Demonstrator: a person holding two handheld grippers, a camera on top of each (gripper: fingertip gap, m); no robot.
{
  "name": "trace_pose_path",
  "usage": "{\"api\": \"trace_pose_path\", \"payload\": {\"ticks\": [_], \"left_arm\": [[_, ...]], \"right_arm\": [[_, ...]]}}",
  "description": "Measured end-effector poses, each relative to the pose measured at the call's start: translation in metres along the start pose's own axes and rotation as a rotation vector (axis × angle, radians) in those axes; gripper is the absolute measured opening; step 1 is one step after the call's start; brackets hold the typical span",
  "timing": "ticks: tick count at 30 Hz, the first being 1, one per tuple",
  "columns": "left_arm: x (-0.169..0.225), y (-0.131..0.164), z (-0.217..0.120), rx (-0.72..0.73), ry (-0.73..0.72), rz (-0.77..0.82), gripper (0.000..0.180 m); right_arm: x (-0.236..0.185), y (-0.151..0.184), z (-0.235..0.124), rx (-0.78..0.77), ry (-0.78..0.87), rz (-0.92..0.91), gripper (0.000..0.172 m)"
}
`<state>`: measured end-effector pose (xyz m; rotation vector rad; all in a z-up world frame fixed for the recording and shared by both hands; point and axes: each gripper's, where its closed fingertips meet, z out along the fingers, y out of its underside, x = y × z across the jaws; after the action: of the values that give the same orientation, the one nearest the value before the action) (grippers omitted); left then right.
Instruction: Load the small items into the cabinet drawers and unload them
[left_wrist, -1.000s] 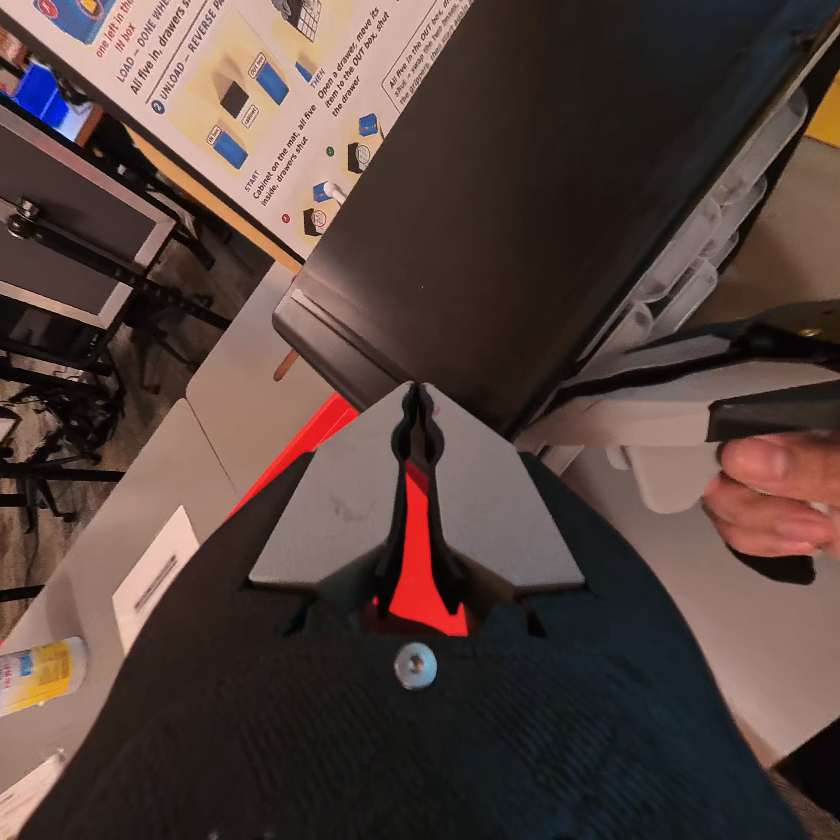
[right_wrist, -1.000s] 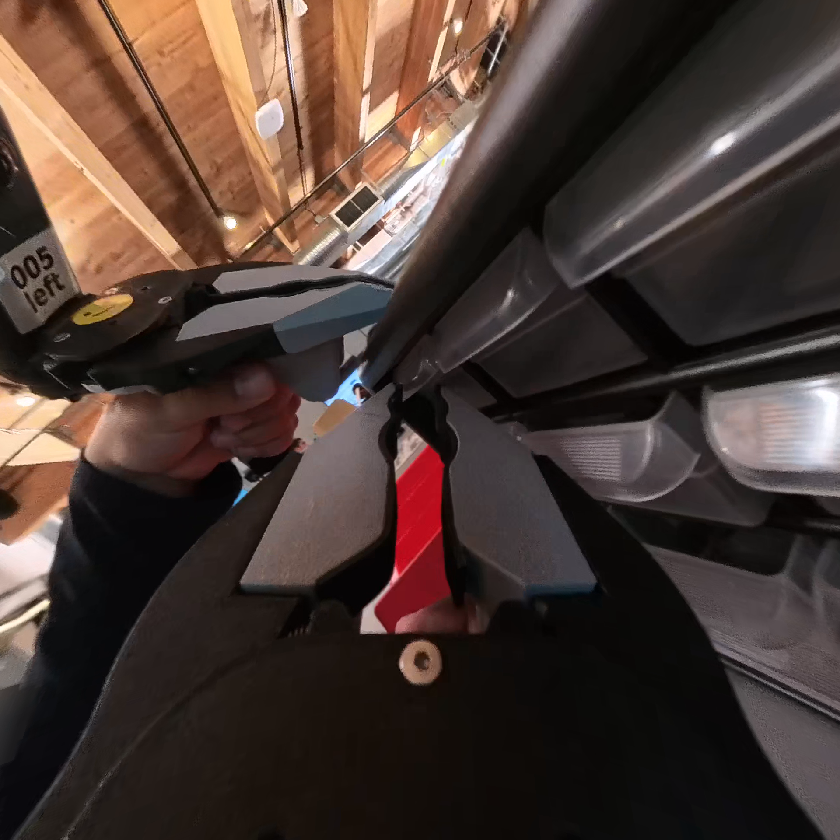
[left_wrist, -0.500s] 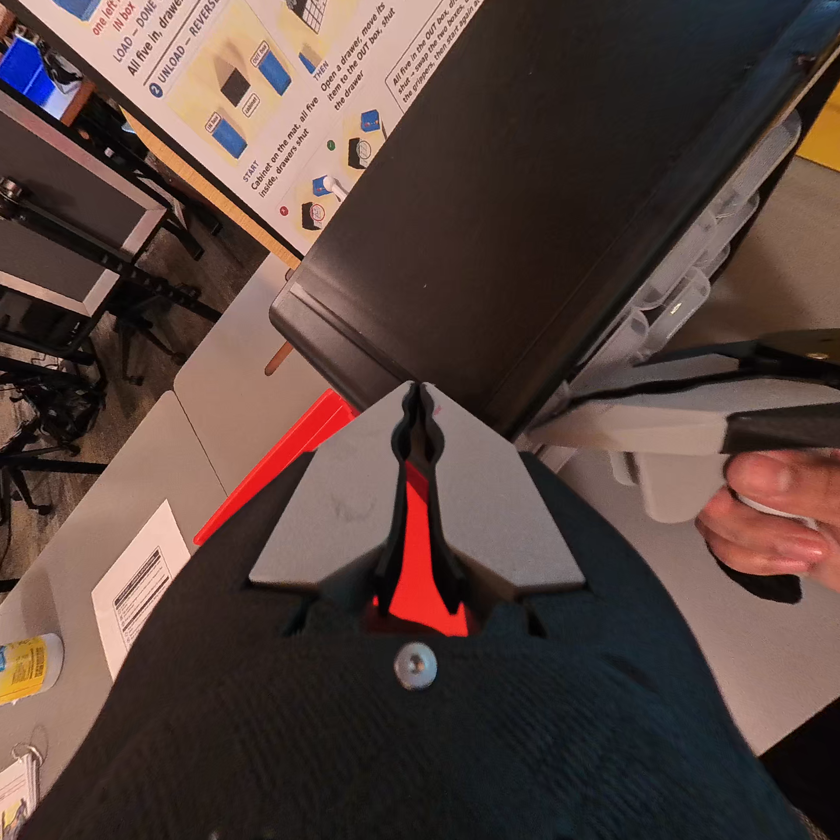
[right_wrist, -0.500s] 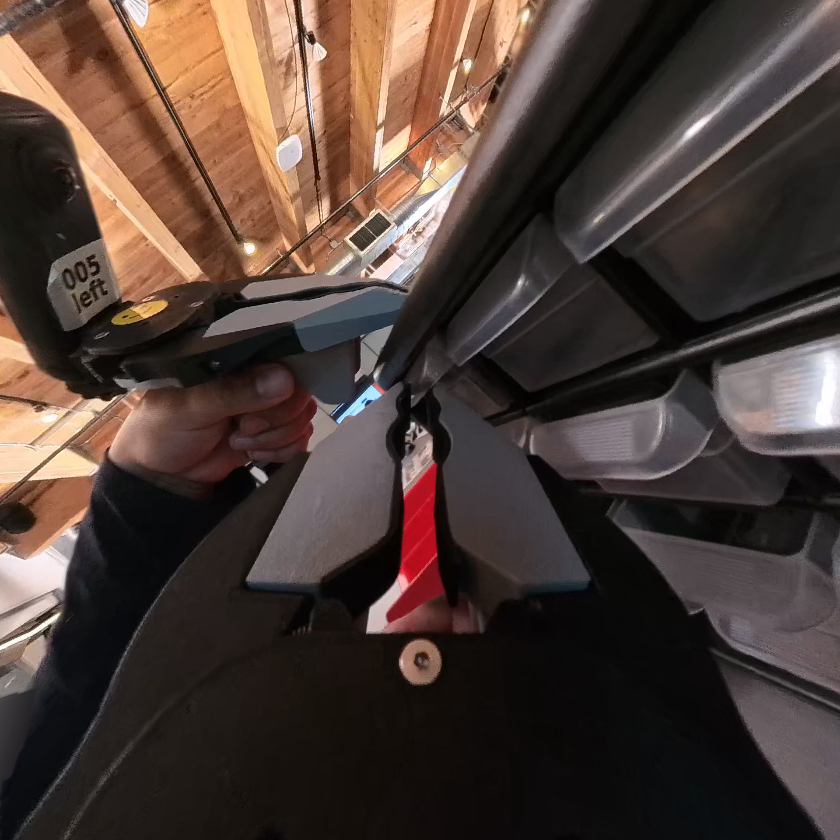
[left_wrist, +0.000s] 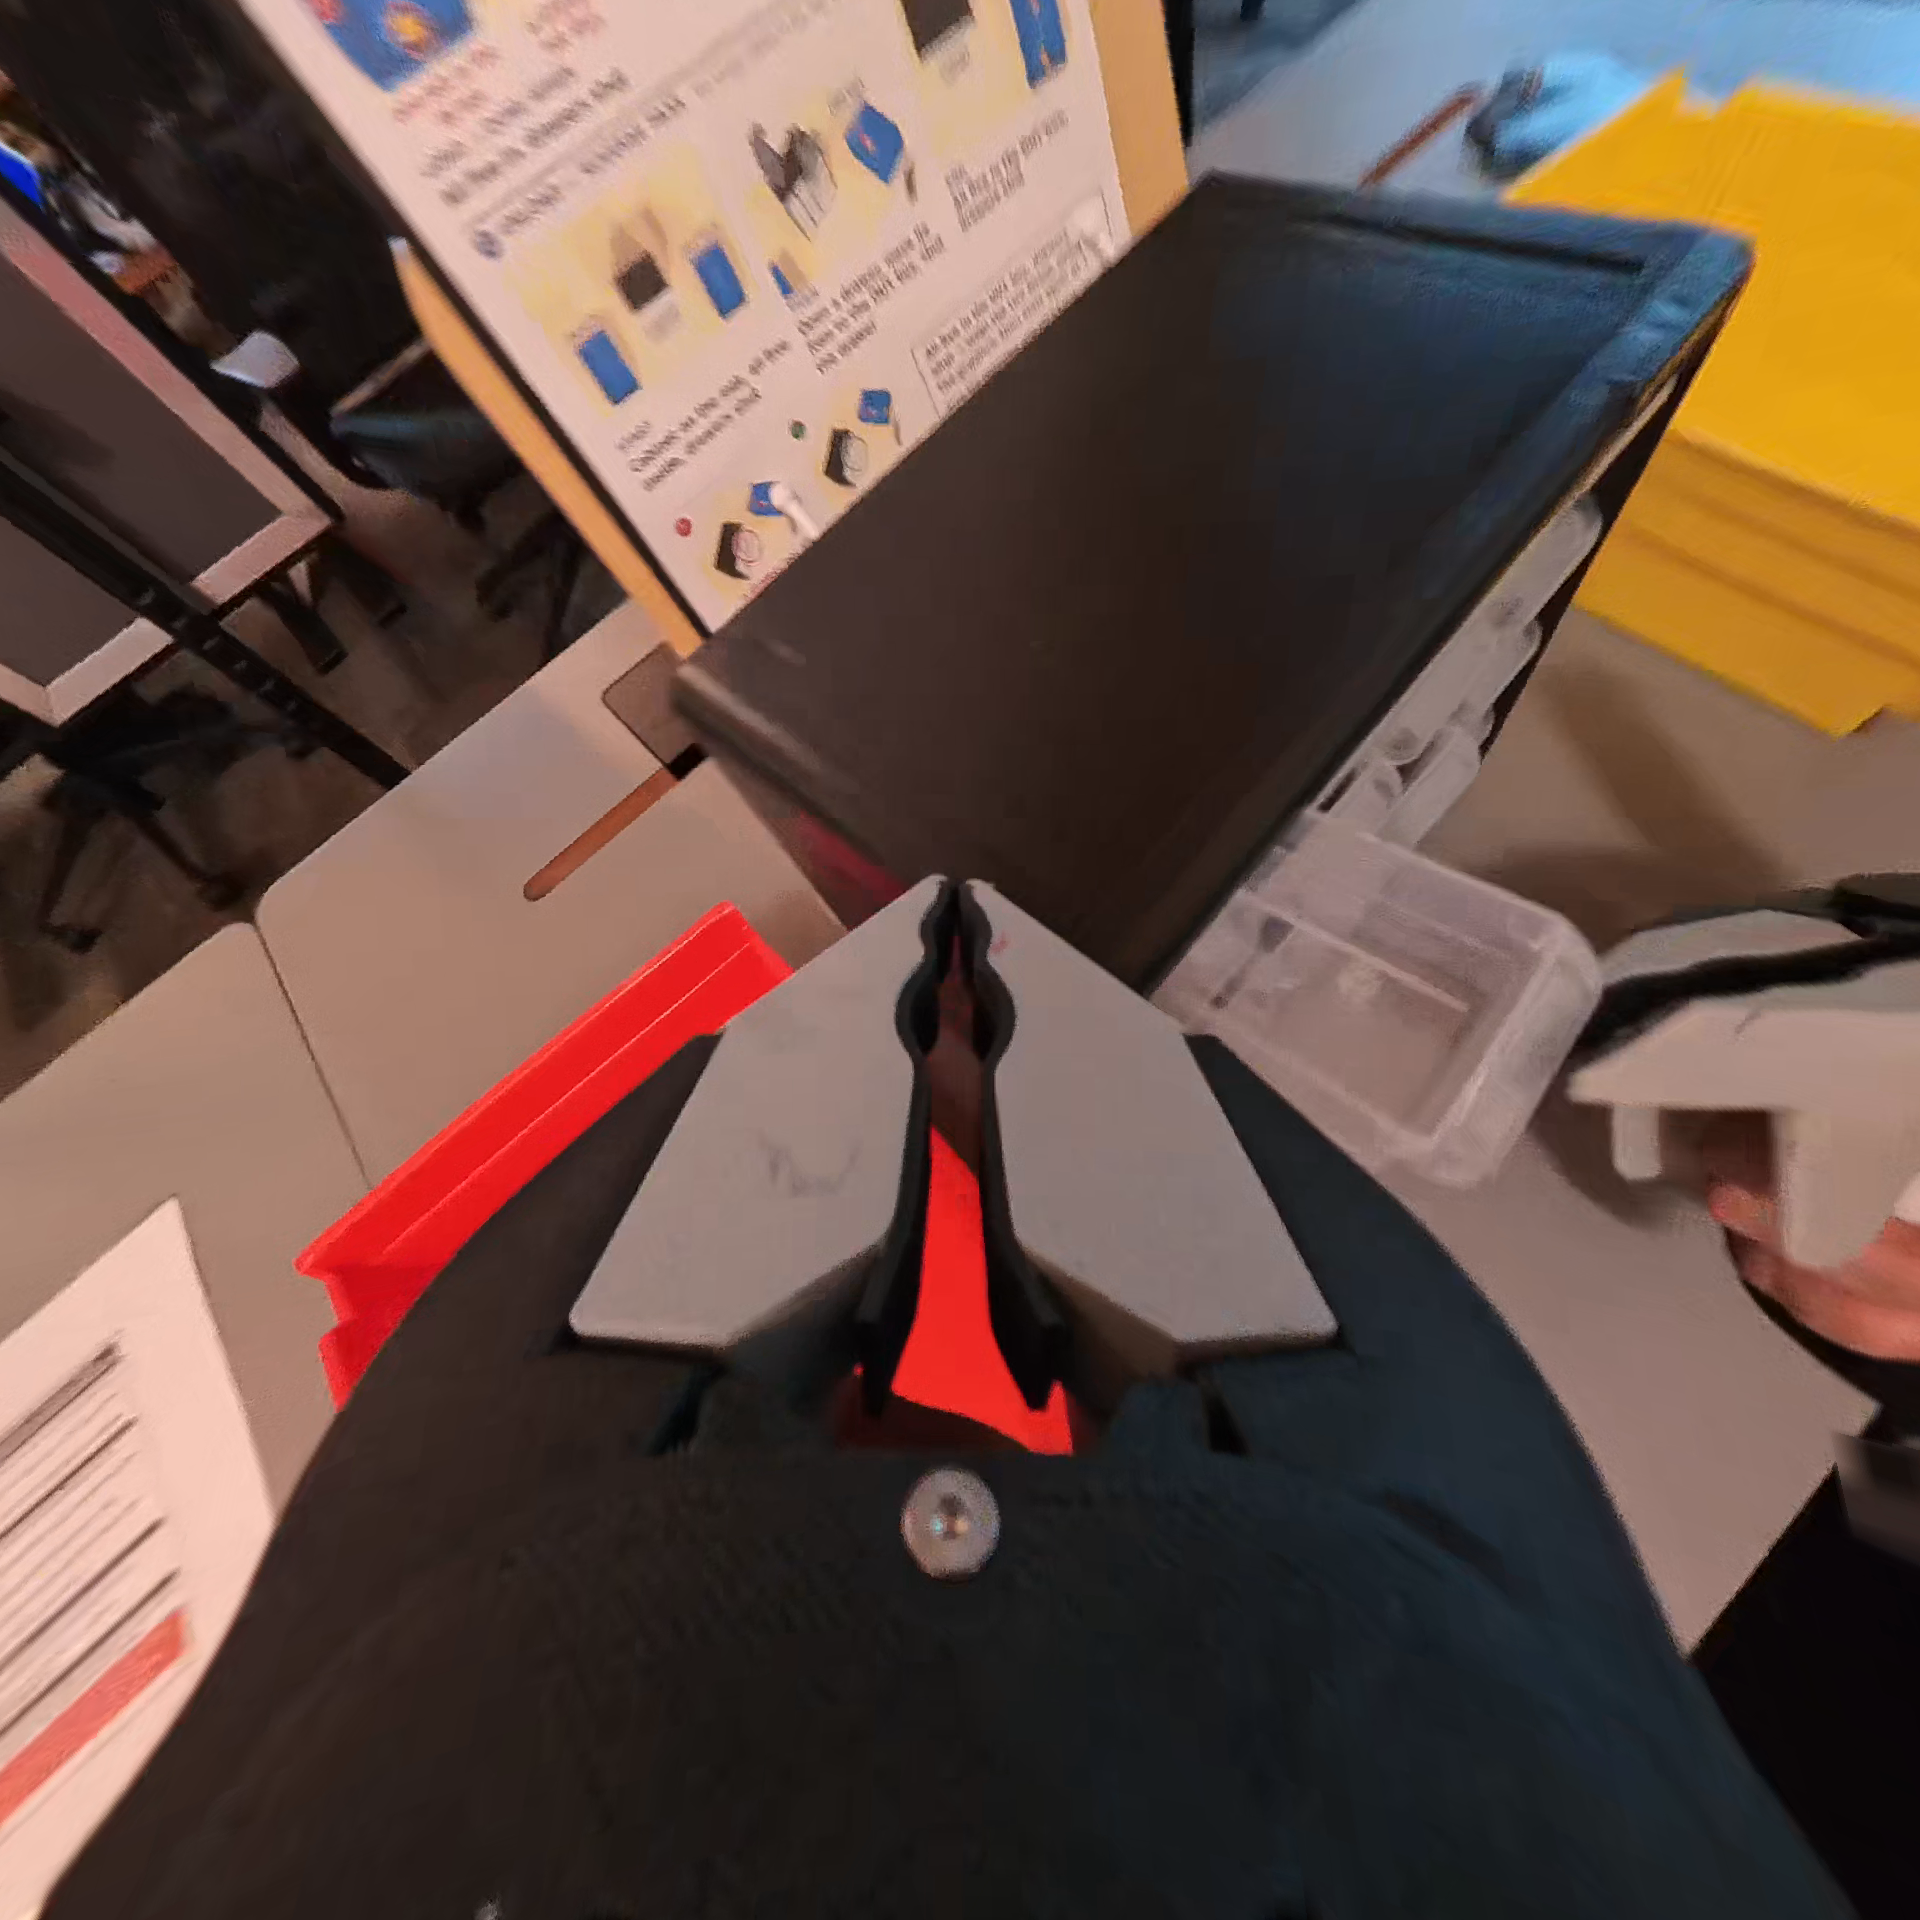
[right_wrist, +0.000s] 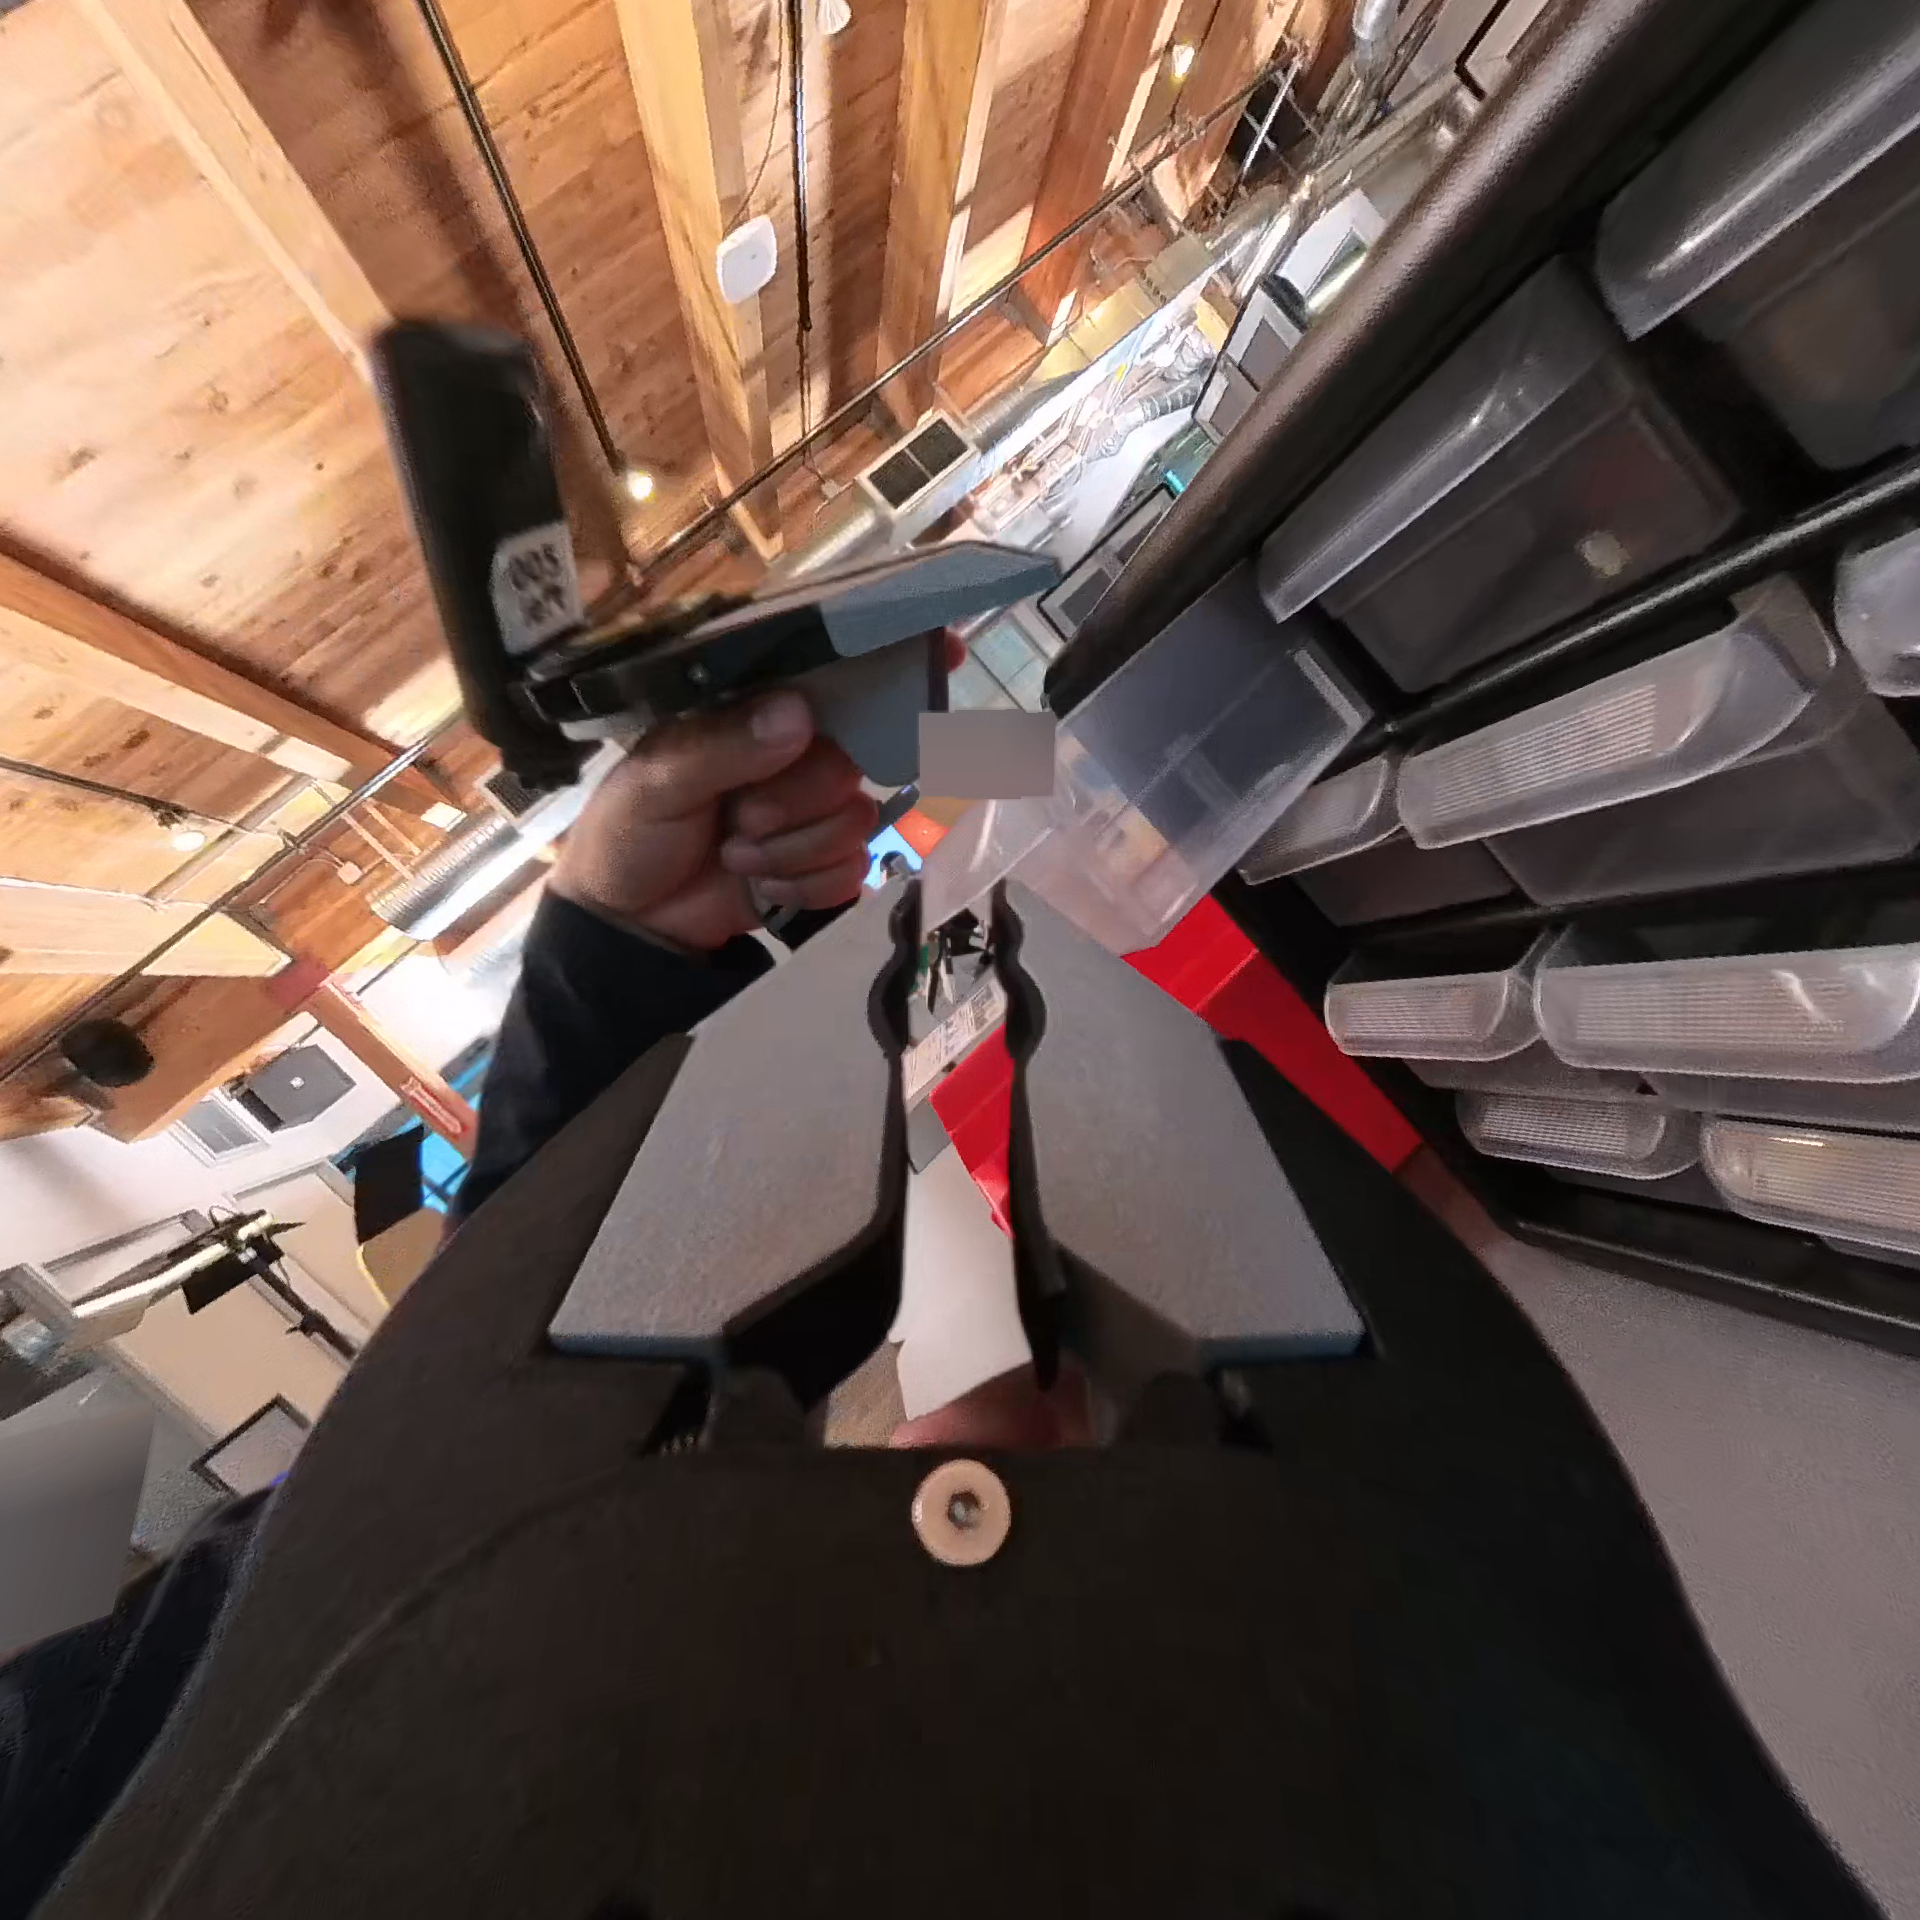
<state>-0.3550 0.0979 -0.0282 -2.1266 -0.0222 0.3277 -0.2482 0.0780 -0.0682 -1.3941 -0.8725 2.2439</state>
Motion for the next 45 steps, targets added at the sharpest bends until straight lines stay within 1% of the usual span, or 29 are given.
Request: {"api": "trace_pose_path", "payload": {"ticks": [1,2,3,4,6,8,12,15,17,19,21,22,23,24,27,30,33,36,37,39,41,42,44,45], "left_arm": [[-0.012,0.007,-0.008,0.032,0.013,-0.033,0.001],[-0.024,0.020,-0.013,0.037,0.038,-0.055,0.013],[-0.034,0.038,-0.014,0.013,0.082,-0.077,0.013],[-0.044,0.057,-0.013,-0.028,0.129,-0.103,0.018],[-0.067,0.093,0.000,-0.114,0.170,-0.116,0.038],[-0.090,0.126,0.024,-0.214,0.138,-0.068,0.040],[-0.098,0.179,0.073,-0.441,0.223,0.092,0.039],[-0.110,0.210,0.100,-0.590,0.251,0.226,0.047],[-0.120,0.219,0.112,-0.647,0.245,0.272,0.049],[-0.127,0.221,0.122,-0.663,0.244,0.319,0.044],[-0.132,0.226,0.128,-0.698,0.239,0.371,0.030],[-0.132,0.231,0.130,-0.731,0.249,0.377,0.028],[-0.127,0.231,0.132,-0.726,0.280,0.355,0.013],[-0.125,0.231,0.134,-0.731,0.284,0.343,0.007],[-0.124,0.231,0.133,-0.719,0.266,0.345,0.006],[-0.121,0.234,0.121,-0.714,0.241,0.421,0.003],[-0.112,0.217,0.099,-0.624,0.223,0.418,0.003],[-0.102,0.178,0.063,-0.478,0.205,0.387,0.003],[-0.095,0.160,0.049,-0.411,0.216,0.381,0.003],[-0.068,0.112,0.019,-0.254,0.269,0.398,0.004],[-0.029,0.059,-0.010,-0.101,0.333,0.435,0.004],[-0.009,0.037,-0.022,-0.048,0.363,0.461,0.004],[0.027,0.007,-0.036,-0.007,0.398,0.524,0.003],[0.042,0.000,-0.038,-0.018,0.408,0.543,0.004]], "right_arm": [[0.000,0.001,-0.002,-0.007,-0.002,-0.012,0.018],[0.002,0.002,-0.006,-0.018,0.008,-0.026,0.026],[0.004,0.004,-0.009,-0.032,0.017,-0.042,0.031],[0.005,0.007,-0.012,-0.049,0.018,-0.054,0.034],[0.007,0.013,-0.017,-0.079,0.005,-0.068,0.036],[0.007,0.016,-0.019,-0.102,-0.016,-0.077,0.036],[0.008,0.018,-0.024,-0.121,-0.038,-0.122,0.034],[0.005,0.020,-0.027,-0.134,-0.052,-0.174,0.033],[0.004,0.022,-0.030,-0.147,-0.054,-0.212,0.032],[0.005,0.022,-0.033,-0.156,-0.055,-0.236,0.031],[0.005,0.021,-0.036,-0.156,-0.059,-0.236,0.031],[0.005,0.020,-0.038,-0.155,-0.061,-0.231,0.031],[0.005,0.018,-0.040,-0.150,-0.061,-0.232,0.030],[0.005,0.016,-0.042,-0.145,-0.057,-0.233,0.030],[0.007,0.011,-0.048,-0.126,-0.045,-0.231,0.029],[0.004,0.011,-0.053,-0.127,-0.047,-0.227,0.027],[0.003,0.015,-0.057,-0.138,-0.030,-0.248,0.026],[-0.001,0.020,-0.061,-0.150,-0.025,-0.257,0.025],[-0.004,0.023,-0.061,-0.162,-0.028,-0.256,0.025],[-0.011,0.031,-0.062,-0.195,-0.032,-0.253,0.025],[-0.019,0.035,-0.062,-0.202,-0.033,-0.272,0.025],[-0.023,0.036,-0.062,-0.200,-0.034,-0.282,0.025],[-0.030,0.036,-0.060,-0.196,-0.038,-0.290,0.025],[-0.034,0.037,-0.059,-0.198,-0.043,-0.285,0.025]]}}
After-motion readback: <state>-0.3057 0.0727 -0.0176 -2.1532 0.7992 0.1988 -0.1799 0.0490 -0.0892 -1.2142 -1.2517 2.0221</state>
